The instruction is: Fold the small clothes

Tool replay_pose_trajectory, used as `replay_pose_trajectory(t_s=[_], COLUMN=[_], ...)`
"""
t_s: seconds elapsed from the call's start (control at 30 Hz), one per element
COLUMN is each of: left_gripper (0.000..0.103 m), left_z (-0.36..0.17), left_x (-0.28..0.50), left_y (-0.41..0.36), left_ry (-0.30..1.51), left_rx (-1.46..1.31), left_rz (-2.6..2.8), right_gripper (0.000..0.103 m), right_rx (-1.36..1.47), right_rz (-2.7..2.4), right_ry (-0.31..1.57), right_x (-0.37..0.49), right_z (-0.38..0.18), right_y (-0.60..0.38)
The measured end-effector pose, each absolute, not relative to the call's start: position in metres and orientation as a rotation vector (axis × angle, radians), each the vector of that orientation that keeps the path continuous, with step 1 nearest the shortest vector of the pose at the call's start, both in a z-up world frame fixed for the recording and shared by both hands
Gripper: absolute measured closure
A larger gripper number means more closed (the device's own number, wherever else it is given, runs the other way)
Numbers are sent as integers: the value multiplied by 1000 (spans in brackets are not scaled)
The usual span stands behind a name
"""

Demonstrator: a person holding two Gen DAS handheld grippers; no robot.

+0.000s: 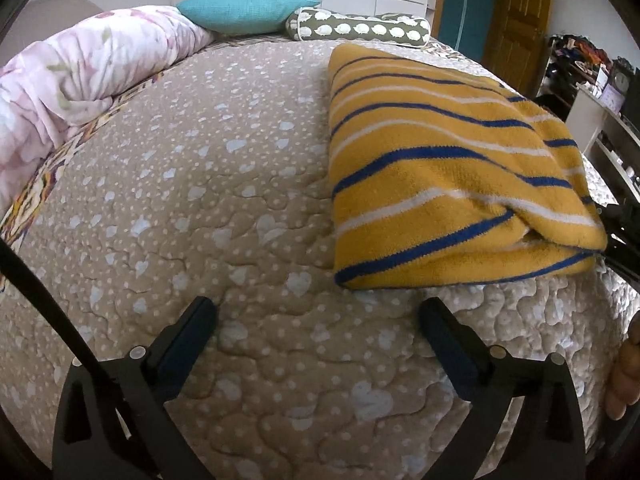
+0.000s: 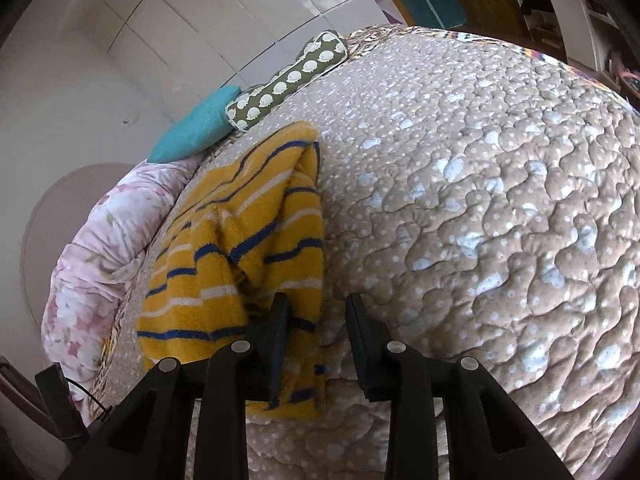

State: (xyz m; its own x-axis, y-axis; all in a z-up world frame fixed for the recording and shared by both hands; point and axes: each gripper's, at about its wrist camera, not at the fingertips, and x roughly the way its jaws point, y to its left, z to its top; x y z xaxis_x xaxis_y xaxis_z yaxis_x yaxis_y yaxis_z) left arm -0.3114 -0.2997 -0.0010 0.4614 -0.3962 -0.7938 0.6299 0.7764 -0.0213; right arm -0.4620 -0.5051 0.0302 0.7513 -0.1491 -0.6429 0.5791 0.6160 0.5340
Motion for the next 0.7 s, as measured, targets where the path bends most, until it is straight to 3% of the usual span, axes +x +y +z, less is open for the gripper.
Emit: replay_pose_trajectory(t_s=[0.7], left_gripper=[0], left_z=[-2], left_x=[-314], left_y=[-296], left_ry=[867], left_rx=[291], left_rz=[-652], right_gripper=[62], right_rx=[820], right_rz=[-438], right_ry=[603], right_x=[-457], right_z=[25], right_y=[-510])
